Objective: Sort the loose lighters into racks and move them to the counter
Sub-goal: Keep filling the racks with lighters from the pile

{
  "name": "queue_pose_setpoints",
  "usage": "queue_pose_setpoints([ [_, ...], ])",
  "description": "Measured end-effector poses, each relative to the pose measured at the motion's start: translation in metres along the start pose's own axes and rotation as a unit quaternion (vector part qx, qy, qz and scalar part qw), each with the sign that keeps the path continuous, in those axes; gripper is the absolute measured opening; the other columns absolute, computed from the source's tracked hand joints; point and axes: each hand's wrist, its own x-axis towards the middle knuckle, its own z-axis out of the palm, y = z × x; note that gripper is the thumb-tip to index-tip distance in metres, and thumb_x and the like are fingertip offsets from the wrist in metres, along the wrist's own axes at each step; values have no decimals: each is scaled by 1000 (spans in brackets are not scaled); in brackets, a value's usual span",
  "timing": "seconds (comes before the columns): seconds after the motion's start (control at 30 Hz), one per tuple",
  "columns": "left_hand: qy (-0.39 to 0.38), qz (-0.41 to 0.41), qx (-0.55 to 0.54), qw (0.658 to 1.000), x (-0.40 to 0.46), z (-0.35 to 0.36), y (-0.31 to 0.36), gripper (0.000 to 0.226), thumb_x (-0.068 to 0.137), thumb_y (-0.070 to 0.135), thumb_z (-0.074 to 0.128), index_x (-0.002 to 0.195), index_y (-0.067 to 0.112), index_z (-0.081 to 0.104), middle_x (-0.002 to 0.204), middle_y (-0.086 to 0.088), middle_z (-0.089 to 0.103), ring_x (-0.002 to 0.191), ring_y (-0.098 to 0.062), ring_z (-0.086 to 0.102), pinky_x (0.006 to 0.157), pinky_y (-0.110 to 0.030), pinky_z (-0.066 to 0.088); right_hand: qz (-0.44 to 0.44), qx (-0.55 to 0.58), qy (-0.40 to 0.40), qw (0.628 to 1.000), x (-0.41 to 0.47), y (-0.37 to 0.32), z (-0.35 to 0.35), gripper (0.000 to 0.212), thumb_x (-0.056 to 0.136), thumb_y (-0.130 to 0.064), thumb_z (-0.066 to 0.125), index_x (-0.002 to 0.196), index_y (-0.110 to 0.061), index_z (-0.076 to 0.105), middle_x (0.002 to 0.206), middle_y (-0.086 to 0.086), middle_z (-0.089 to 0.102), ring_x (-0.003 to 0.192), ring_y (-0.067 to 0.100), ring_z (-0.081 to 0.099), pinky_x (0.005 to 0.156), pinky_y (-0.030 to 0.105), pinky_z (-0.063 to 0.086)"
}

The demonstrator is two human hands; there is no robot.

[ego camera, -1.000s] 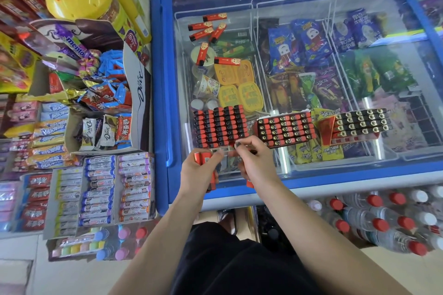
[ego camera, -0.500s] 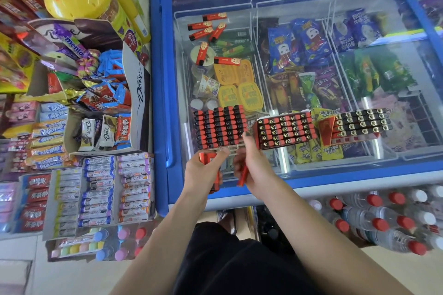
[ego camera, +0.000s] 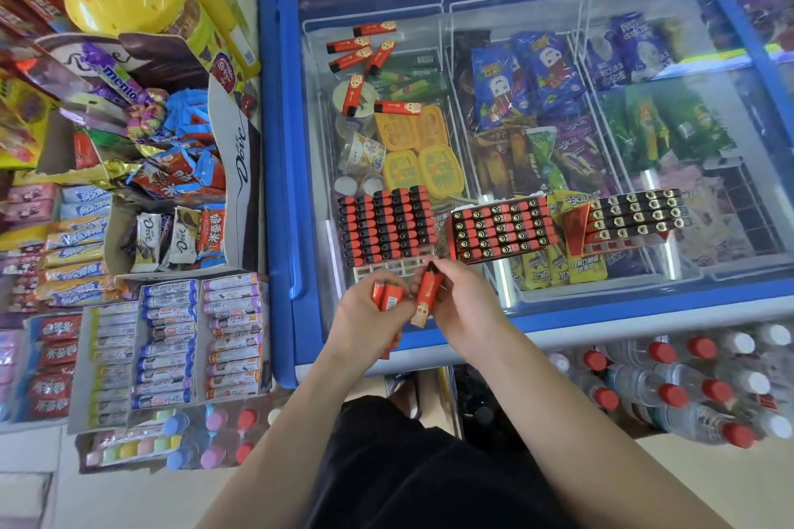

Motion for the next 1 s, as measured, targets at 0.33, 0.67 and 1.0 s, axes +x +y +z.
queue_pose_setpoints([
  [0.33,35,24,23,999,7,-7,-10,14,87,12,73,95,21,67,71,-6,69,52,-13,58,53,-33,57,-148,-311,14,939,-12,-8,-5,8,98,-9,62,97,-12,69,67,2,61,64,15,56,61,29,47],
  [0.67,81,-54,-167,981,7,-18,-13,15,100,29,68,98,15,63,61,4,66,51,-18,53,51,-31,41,-238,-364,46,899,-9,-10,-6,16,97,-8,60,100,-23,65,95,0,74,88,17,75,84,36,61],
  [1.0,55,-131,-291,946,12,-21,-19,15,103,28,65,112,17,61,67,-5,66,60,-22,62,53,-33,47,-279,-394,84,872,10,9,-1,12,103,-12,57,114,-16,61,99,-5,69,90,20,72,77,34,60],
])
